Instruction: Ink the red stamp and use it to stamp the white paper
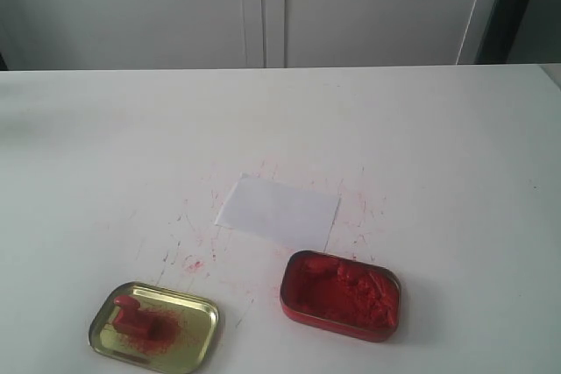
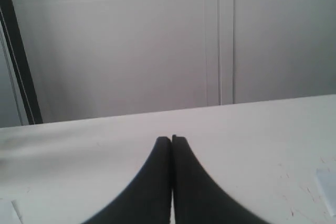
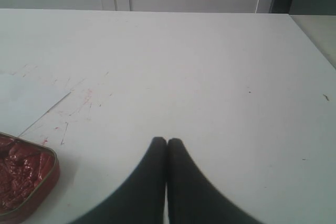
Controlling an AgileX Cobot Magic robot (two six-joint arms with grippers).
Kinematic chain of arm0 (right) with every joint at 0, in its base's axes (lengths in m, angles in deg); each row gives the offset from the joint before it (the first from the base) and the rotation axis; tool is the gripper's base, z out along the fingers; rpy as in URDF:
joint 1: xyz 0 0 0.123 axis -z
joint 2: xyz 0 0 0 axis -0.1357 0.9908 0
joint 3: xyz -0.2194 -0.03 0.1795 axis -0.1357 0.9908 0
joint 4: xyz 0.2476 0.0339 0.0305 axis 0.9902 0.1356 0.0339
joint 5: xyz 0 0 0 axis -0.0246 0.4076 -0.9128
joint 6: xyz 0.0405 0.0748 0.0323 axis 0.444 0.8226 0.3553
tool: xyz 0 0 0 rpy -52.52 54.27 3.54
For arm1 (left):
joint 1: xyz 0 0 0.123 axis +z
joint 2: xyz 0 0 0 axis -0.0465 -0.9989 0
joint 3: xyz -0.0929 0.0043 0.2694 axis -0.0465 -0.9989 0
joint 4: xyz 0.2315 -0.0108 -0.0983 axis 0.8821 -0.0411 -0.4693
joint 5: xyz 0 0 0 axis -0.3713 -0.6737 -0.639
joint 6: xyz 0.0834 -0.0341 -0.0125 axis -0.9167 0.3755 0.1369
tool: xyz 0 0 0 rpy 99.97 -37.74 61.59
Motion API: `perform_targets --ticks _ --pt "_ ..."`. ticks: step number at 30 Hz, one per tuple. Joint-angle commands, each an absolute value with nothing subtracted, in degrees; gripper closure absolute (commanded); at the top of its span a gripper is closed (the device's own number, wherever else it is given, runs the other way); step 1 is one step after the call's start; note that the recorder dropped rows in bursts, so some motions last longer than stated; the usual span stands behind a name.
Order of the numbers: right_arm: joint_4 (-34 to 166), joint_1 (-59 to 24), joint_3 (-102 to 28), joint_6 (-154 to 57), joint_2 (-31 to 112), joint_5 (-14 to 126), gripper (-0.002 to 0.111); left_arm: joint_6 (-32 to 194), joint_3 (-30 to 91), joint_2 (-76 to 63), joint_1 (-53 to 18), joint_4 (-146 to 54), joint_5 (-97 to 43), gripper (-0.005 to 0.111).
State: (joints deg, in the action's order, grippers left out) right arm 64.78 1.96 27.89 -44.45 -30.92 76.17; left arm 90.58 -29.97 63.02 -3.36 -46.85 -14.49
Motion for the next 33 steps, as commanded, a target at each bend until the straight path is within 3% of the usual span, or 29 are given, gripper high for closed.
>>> perform_targets --ticks 1,18,33 --pt "64.6 2.2 28.2 -44.4 -31.2 75.3 0.108 90.7 -29.8 63.2 -3.2 -47.1 -11.6 0.107" --pt "64.6 2.2 28.2 -44.4 -31.2 75.3 0.108 90.6 -17.9 63.0 -3.2 -47.1 -23.0 0.107" --pt "64.6 2.2 28.2 -45.3 -31.2 75.3 0.108 86.5 -3.7 46.3 -3.2 -47.0 -45.4 0.107"
